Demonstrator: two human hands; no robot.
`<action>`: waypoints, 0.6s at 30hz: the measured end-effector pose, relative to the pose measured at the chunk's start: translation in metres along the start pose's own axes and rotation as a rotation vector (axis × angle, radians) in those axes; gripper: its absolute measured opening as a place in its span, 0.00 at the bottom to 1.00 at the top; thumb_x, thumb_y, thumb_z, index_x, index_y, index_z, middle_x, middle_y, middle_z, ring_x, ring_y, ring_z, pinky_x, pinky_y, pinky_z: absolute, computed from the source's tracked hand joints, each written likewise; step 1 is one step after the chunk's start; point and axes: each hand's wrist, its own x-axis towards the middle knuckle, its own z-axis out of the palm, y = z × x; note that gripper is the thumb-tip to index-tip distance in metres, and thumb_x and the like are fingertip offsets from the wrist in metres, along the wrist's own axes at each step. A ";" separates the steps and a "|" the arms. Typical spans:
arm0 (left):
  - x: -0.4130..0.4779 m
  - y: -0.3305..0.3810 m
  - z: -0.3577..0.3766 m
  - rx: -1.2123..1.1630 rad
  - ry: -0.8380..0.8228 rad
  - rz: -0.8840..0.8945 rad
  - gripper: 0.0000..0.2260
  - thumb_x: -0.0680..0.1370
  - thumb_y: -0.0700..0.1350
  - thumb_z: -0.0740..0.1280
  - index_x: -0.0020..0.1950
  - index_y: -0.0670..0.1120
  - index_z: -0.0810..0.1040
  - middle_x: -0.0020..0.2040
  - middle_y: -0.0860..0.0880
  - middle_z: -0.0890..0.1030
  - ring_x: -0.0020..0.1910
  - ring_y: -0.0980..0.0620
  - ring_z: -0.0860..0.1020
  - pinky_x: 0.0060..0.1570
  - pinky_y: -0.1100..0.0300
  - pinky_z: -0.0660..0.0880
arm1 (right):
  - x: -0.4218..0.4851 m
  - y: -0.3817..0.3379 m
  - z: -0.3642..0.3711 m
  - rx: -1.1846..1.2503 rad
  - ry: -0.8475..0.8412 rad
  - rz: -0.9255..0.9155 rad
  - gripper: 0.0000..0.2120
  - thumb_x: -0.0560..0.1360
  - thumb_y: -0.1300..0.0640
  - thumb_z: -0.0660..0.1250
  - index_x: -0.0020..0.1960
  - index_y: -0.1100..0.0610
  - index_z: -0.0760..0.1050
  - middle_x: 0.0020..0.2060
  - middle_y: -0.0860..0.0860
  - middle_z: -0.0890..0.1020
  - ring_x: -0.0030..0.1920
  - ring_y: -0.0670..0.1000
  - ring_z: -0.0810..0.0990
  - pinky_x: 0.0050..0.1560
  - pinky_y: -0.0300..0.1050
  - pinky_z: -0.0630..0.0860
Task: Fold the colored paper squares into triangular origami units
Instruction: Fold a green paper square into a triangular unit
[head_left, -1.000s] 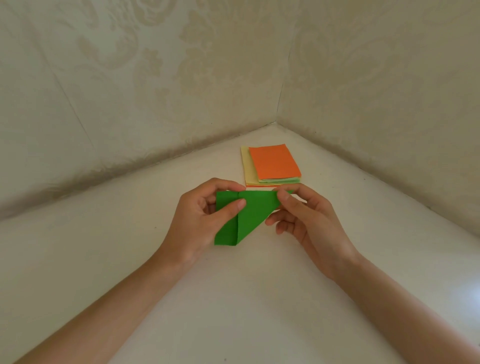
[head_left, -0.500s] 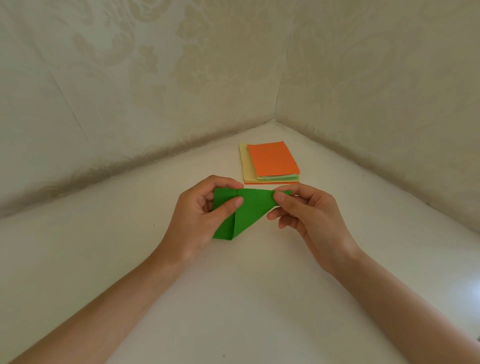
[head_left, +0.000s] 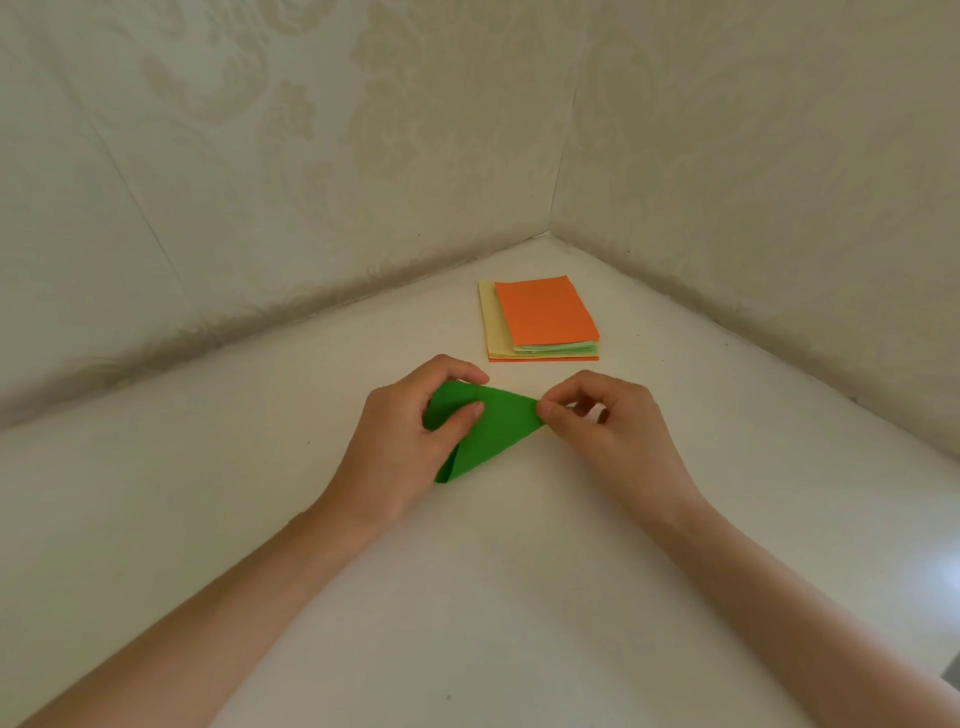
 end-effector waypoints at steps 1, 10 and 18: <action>0.000 -0.002 0.001 0.119 -0.019 0.051 0.08 0.75 0.40 0.69 0.50 0.52 0.78 0.44 0.61 0.79 0.43 0.62 0.77 0.44 0.73 0.70 | 0.001 0.001 0.001 -0.119 -0.017 0.001 0.07 0.74 0.57 0.68 0.38 0.50 0.77 0.40 0.43 0.77 0.45 0.44 0.71 0.42 0.30 0.64; -0.001 -0.005 0.003 0.647 -0.194 0.469 0.11 0.76 0.44 0.59 0.51 0.50 0.81 0.48 0.53 0.78 0.49 0.55 0.70 0.48 0.61 0.58 | 0.005 0.003 0.005 -0.403 -0.073 0.006 0.05 0.75 0.53 0.66 0.41 0.52 0.75 0.45 0.47 0.73 0.54 0.51 0.66 0.56 0.43 0.64; -0.019 -0.007 -0.009 0.792 -0.341 0.484 0.17 0.78 0.53 0.55 0.58 0.52 0.80 0.52 0.52 0.79 0.49 0.52 0.75 0.50 0.58 0.64 | 0.005 0.004 0.007 -0.514 -0.065 -0.039 0.05 0.76 0.51 0.65 0.43 0.50 0.72 0.47 0.46 0.71 0.54 0.51 0.66 0.51 0.41 0.61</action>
